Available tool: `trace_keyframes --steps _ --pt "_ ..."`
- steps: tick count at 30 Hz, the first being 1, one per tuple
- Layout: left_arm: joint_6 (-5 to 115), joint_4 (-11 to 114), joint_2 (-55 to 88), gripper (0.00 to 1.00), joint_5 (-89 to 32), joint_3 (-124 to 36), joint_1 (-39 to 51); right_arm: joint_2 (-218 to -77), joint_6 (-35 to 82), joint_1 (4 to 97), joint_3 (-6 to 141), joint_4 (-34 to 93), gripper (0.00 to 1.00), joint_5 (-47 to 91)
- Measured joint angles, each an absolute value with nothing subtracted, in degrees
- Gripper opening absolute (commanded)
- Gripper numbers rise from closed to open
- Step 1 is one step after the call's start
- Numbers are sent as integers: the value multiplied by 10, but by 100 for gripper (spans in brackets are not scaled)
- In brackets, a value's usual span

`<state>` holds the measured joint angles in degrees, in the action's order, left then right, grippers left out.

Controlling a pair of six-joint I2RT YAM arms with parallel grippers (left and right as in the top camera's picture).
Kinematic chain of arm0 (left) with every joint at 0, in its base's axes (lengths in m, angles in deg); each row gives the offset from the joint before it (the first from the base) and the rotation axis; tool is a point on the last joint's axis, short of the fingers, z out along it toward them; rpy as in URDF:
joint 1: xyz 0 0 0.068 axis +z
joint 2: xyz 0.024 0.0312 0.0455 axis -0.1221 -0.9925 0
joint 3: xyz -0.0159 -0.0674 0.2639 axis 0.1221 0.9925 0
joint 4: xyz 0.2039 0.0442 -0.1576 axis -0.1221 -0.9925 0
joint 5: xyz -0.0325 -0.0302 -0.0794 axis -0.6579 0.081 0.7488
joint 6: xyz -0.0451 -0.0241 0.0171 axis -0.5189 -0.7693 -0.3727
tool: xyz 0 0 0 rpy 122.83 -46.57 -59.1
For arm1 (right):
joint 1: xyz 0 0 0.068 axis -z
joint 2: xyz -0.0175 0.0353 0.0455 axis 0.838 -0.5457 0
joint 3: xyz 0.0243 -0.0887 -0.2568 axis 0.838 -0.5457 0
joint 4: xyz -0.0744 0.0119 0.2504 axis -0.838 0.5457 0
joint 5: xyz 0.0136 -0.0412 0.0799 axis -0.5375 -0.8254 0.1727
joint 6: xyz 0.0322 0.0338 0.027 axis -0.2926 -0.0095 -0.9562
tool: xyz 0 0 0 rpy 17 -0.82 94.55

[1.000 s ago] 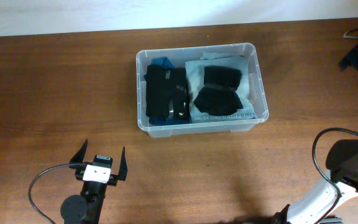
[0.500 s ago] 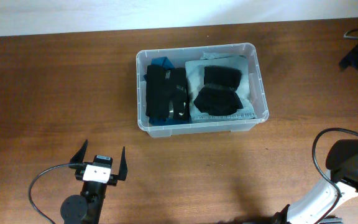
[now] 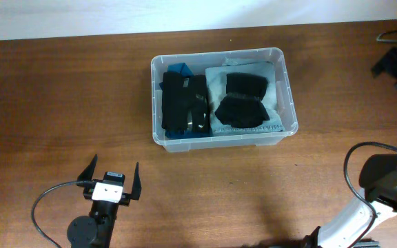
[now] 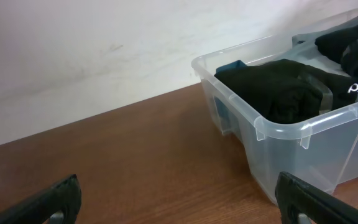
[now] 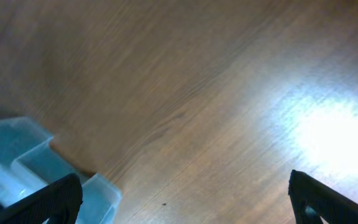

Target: Pack container

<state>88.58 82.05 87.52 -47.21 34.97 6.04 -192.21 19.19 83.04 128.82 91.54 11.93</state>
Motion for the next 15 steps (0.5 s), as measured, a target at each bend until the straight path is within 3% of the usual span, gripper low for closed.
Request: trace_keyframes --steps 9,15 --pt "886 820 875 99 -472 350 60 -1820 192 700 1280 882 98 104" --pt "886 821 875 99 -472 350 60 -1644 243 580 1131 608 98 66"
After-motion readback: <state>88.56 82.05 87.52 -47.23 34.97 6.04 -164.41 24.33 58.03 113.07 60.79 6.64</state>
